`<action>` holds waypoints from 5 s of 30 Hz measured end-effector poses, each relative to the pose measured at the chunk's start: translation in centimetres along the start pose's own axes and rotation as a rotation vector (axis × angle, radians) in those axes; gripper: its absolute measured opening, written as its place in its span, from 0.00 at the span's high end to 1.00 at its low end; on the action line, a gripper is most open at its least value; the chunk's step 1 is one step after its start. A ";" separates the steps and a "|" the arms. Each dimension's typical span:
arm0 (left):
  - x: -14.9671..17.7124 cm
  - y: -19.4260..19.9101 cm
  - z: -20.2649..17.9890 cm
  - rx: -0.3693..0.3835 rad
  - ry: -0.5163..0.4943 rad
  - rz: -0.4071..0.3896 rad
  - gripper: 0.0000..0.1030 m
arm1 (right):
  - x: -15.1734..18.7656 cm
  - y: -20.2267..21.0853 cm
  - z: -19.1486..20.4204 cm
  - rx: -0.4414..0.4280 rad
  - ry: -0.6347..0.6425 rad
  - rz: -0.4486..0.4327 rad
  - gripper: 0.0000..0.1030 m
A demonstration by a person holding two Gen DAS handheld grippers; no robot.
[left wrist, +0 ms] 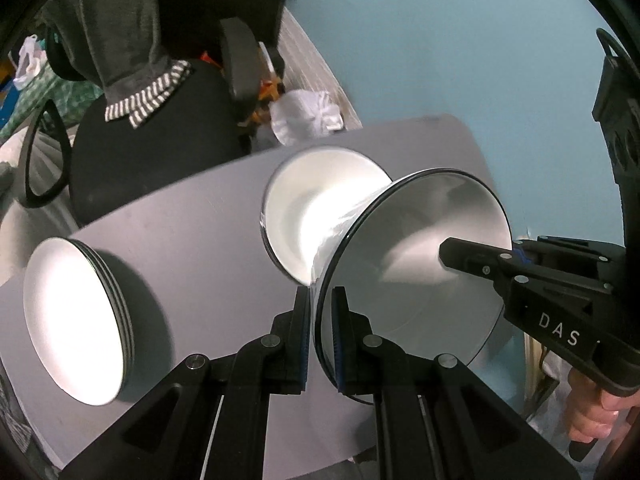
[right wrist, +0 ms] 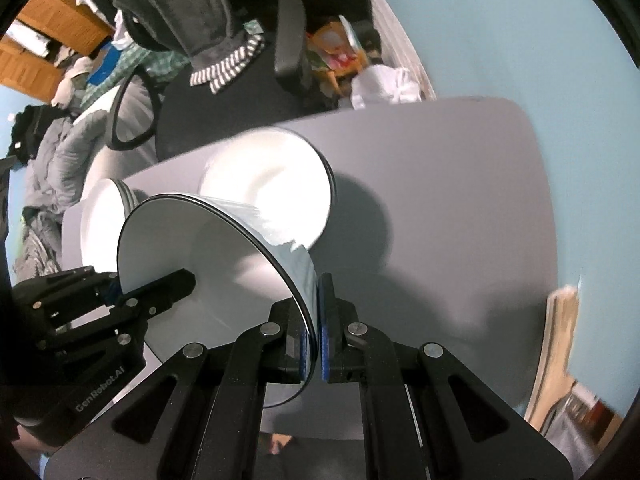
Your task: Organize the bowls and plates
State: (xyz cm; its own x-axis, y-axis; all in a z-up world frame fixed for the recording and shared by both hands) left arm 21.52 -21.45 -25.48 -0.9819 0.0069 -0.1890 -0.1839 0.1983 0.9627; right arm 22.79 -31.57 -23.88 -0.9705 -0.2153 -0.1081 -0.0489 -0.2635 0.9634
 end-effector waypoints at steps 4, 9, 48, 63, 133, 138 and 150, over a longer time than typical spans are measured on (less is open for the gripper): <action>-1.6 -0.6 0.9 -0.016 0.023 0.001 0.91 | -2.1 -0.6 0.2 -0.004 0.016 0.012 0.95; -3.0 -2.1 1.8 -0.038 0.034 0.022 0.91 | -4.0 -1.9 -0.3 -0.017 0.014 0.052 0.95; -5.9 2.9 2.9 -0.154 0.013 -0.062 0.70 | -6.5 2.2 0.8 0.077 0.168 0.006 0.71; -5.9 6.3 3.9 -0.106 0.050 -0.109 0.51 | -7.2 6.1 2.7 0.070 0.225 -0.095 0.46; -0.6 -6.8 6.6 0.263 0.437 0.096 0.69 | -5.0 -7.4 -1.5 -0.230 0.082 0.248 0.63; -0.5 -6.4 6.6 0.236 0.429 0.092 0.72 | -5.0 -7.1 -1.7 -0.202 0.089 0.251 0.73; 0.9 -5.9 6.7 0.242 0.429 0.124 0.72 | -4.0 -6.9 -1.3 -0.154 0.102 0.256 0.80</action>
State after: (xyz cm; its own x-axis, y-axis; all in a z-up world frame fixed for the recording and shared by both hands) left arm 21.99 -16.01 -32.68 -0.9347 -0.3486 0.0694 -0.0994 0.4437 0.8906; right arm 27.34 -30.12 -30.44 -0.9177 -0.3840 0.1022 0.2384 -0.3262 0.9147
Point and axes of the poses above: each gripper's, at about its wrist camera, not at the fingertips, and y roughly against the way its jaws point, z to its left, x to its underside, the point moved 7 cm from there along -y, roughly the way its jaws point, and after that the axes turned 4 degrees about -y, right-handed, at the moved point
